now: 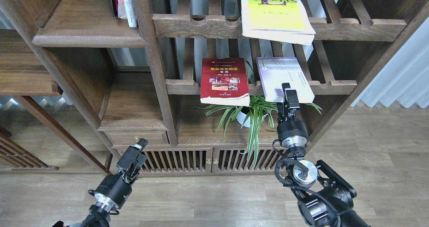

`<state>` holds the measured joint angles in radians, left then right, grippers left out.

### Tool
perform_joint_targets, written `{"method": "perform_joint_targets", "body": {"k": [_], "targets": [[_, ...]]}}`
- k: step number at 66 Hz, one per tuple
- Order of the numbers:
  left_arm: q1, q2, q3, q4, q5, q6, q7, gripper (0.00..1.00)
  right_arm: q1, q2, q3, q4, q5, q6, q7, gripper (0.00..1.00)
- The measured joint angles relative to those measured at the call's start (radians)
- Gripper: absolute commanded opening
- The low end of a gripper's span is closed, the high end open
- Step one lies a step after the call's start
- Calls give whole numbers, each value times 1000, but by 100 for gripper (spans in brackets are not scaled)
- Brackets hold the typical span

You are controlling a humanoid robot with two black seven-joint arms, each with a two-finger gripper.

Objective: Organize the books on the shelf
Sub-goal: 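Grip the white book's lower edge with the right gripper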

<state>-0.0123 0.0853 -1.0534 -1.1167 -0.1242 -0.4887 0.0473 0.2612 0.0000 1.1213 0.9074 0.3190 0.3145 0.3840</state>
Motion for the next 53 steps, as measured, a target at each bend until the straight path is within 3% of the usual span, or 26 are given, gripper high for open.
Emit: {"method": "perform_joint_targets", "body": {"k": [7,38,53], "targets": [[1,1,0,0,0,0,0,100,9,0,12,-1,2,-42,2,85],[2,1,0,0,0,0,-1,100,9,0,56,1,8,-60,9,56],[3,-1,-2,1,0,0,-1,100,6,0,57,-6,5,-61,9,51]]}}
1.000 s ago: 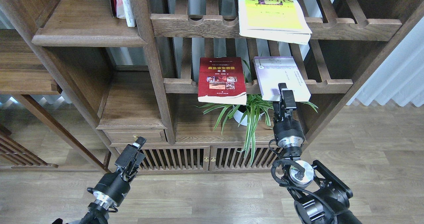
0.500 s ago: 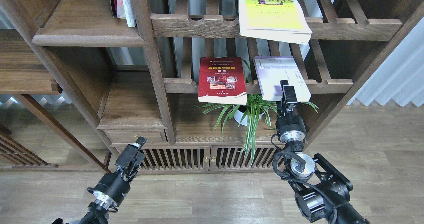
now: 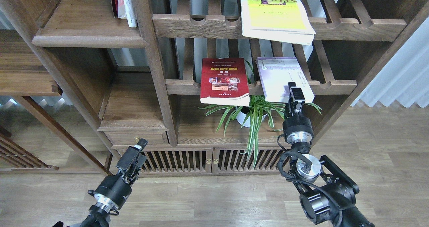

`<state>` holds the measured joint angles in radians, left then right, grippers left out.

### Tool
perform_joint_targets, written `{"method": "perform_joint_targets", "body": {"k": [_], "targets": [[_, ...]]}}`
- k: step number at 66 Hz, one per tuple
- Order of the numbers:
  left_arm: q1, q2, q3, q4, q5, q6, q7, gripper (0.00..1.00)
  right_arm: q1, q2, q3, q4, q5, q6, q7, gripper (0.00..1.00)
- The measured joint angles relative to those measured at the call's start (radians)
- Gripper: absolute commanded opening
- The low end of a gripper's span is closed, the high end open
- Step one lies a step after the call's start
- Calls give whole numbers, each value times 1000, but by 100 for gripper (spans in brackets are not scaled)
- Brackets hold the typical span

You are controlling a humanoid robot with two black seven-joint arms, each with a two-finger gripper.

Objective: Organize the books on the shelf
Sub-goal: 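Grip the white book's lower edge with the right gripper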

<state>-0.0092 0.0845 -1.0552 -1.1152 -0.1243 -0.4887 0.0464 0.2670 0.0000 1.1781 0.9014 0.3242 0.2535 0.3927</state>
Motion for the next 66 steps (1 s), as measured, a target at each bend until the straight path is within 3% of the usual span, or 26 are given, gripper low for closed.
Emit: {"method": "perform_joint_targets", "body": {"k": [18,28,36,43,51,66], "targets": [[1,1,-11,0,0,0,0,100,15,0,-3,-1,-2,-63,-1,50],[1,1,-11,0,0,0,0,100,24,0,-2,-1,-2,-121,-1,32],[0,1,-11,0,0,0,0,100,27,0,0,2,-2,-126,-1,29],[0,1,-12,0,0,0,0,100,28,0,0,3,-1,-122,0,22],[0,1,-14,0,0,0,0,100,25,0,0,7,0,-88,2,5],[1,1,-14,1,0,0,0,100,24,0,-15,8,-4,31,2,4]]}}
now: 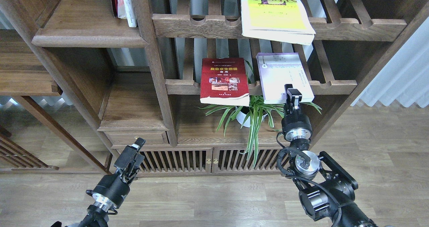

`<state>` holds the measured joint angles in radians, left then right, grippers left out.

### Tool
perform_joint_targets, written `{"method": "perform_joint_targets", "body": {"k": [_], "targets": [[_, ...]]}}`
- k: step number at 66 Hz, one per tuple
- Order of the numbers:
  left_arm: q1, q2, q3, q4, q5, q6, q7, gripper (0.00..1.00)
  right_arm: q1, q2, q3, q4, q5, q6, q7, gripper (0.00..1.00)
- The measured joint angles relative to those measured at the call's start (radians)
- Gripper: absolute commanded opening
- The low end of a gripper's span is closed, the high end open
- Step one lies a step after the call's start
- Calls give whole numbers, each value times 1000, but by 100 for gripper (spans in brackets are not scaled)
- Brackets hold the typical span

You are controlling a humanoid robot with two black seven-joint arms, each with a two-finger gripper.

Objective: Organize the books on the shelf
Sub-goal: 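Grip the white book's lower edge with the right gripper, then pull the white book down off the shelf with the right gripper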

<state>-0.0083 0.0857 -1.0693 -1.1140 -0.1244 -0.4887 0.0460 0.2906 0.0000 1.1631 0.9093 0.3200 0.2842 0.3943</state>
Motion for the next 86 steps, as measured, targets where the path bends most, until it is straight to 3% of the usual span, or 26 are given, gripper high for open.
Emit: {"method": "perform_joint_targets", "body": {"k": [18,43,86], "targets": [[1,-1,0,1,0,0,0,100,-49,0,12,60,2,61,-2,4],[2,-1,1,27,0,0,0,100,-245,0,3,333,1,66,-9,3],[2,-4,3,48,0,0,0,100,-429,0,-59,588,-72,126,-28,3]]}}
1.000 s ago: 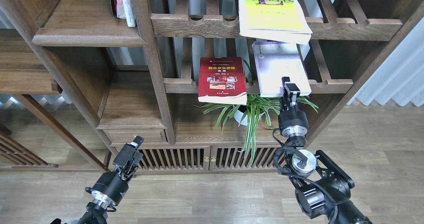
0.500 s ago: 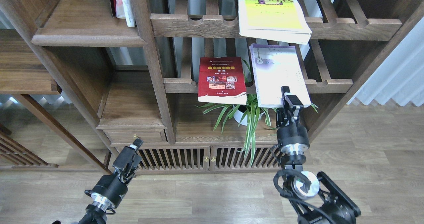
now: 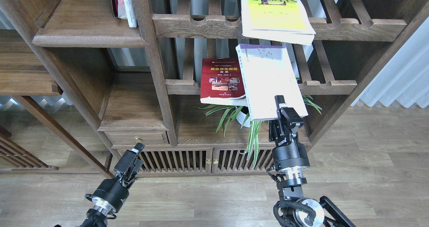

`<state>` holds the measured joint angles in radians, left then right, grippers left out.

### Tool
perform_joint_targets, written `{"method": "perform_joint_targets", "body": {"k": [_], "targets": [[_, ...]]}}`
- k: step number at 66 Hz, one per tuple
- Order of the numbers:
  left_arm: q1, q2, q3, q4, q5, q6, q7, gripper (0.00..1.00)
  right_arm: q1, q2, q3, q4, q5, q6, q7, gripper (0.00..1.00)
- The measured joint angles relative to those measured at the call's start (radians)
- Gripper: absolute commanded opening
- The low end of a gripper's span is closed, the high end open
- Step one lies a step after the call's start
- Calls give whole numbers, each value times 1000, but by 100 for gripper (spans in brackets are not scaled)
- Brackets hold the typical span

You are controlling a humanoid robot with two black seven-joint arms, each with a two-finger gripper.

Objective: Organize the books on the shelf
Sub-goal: 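Pull the white book down off the shelf with the right gripper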

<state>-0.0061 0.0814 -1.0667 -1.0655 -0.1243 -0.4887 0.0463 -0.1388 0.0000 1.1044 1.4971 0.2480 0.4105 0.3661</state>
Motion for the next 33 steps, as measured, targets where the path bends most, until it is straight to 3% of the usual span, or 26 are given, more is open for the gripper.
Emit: {"method": "perform_joint_targets", "body": {"k": [16,33], "targets": [[0,-5,0,1,0,0,1,100,-79,0,34,11,0,71,-2,3],[2,-14,4,6,1,0,1,100,-153,0,52,11,1,78,-10,3]]}}
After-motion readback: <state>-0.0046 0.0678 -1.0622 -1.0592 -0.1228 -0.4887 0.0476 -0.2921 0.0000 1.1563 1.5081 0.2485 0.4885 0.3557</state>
